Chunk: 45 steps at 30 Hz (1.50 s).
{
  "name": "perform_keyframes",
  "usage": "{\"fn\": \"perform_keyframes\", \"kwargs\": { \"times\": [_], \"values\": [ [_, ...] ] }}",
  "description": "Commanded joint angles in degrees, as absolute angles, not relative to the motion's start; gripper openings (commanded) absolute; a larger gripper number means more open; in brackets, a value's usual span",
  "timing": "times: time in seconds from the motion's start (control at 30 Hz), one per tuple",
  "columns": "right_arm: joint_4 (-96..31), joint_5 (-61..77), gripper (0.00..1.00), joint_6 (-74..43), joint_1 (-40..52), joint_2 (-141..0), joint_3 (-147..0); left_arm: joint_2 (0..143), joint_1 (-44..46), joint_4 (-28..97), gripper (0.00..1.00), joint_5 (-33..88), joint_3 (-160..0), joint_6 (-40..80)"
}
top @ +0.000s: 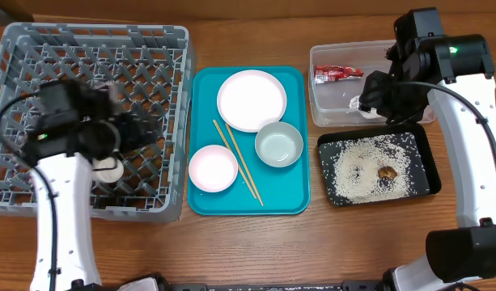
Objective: Sort waste into correct bins and load items into the dishwasher
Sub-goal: 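Grasp the pink saucer with the left gripper and lift it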
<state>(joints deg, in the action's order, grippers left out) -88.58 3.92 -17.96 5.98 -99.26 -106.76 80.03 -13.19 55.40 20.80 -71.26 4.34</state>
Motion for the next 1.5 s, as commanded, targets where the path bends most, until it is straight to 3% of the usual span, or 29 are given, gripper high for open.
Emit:
{"fn": "perform_keyframes", "kwargs": {
  "times": [0.0, 0.1, 0.13, 0.17, 0.23, 0.77, 0.9, 1.07, 1.13, 1.23, 1.47],
  "values": [
    [-88.3, 2.5, 0.59, -18.4, 4.8, -98.4, -107.0, 79.3, -6.1, 55.9, 1.00, 20.4, -72.2, -1.3],
    [-88.2, 2.7, 0.62, -19.9, 2.4, -98.4, -107.0, 79.5, 0.3, 55.8, 1.00, 18.9, -71.7, -2.6],
    [-88.2, 3.1, 0.68, -20.0, 1.4, -98.4, -107.0, 79.5, 2.0, 55.5, 1.00, 18.9, -71.4, -2.6],
    [-88.2, 3.7, 0.81, -20.0, 0.3, -98.4, -107.0, 79.7, 3.8, 55.2, 1.00, 18.9, -71.1, -2.6],
    [-88.2, 6.1, 0.91, -20.0, -1.8, -98.4, -107.0, 80.1, 6.9, 54.5, 1.00, 18.9, -70.1, -2.9],
    [-89.0, 7.8, 0.93, -19.8, -5.9, -98.4, -107.0, 94.6, 23.9, 51.5, 0.96, 11.3, -66.0, -4.3],
    [-89.2, 7.7, 0.93, -19.7, -5.9, -98.4, -107.0, 100.3, 25.2, 51.9, 0.83, 9.5, -66.0, -4.3],
    [-89.4, 7.7, 0.94, -19.7, -5.9, -98.4, -107.0, 104.8, 25.1, 52.6, 0.30, 9.5, -66.0, -3.6],
    [-89.5, 7.7, 0.94, -19.7, -5.9, -98.4, -107.0, 105.3, 25.1, 52.9, 0.15, 9.5, -66.0, -3.6],
    [-89.5, 7.7, 0.94, -19.7, -5.9, -98.4, -107.0, 105.2, 25.1, 53.1, 0.05, 9.5, -66.5, -3.6],
    [-90.0, 7.6, 0.94, -19.7, -5.9, -98.4, -107.0, 105.1, 25.0, 59.7, 0.04, 9.5, -74.7, -3.0]
  ]
}}
